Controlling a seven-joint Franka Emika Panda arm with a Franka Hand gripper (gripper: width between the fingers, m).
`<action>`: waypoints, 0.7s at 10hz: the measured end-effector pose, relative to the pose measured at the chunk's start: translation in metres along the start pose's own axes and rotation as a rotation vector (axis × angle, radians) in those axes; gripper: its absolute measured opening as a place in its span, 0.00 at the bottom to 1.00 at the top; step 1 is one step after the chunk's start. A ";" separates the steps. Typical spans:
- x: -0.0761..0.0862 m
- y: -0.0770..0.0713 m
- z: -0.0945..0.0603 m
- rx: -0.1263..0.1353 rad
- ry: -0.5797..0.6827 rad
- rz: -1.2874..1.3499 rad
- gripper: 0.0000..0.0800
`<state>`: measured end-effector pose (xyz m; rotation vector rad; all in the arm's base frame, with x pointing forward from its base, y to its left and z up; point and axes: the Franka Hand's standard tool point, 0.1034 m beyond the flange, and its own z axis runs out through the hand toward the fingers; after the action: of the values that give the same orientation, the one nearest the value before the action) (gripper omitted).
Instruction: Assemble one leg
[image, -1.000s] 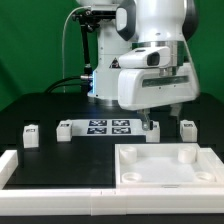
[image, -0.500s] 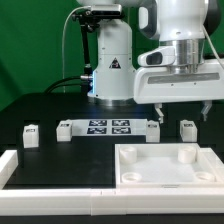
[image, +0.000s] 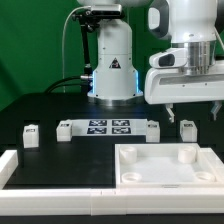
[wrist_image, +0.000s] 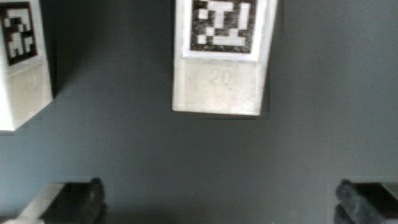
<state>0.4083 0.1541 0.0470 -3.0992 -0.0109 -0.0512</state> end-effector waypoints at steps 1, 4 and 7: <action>-0.003 0.006 -0.001 -0.026 -0.148 -0.016 0.81; -0.006 0.012 0.000 -0.060 -0.411 -0.002 0.81; -0.011 0.013 0.004 -0.097 -0.645 0.014 0.81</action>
Offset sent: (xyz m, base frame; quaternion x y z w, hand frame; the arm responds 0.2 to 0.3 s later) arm -0.0055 -0.0008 -0.0068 0.0026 -0.2811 0.0255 0.9593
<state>0.3971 0.1413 0.0417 -3.0507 -0.0070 0.9631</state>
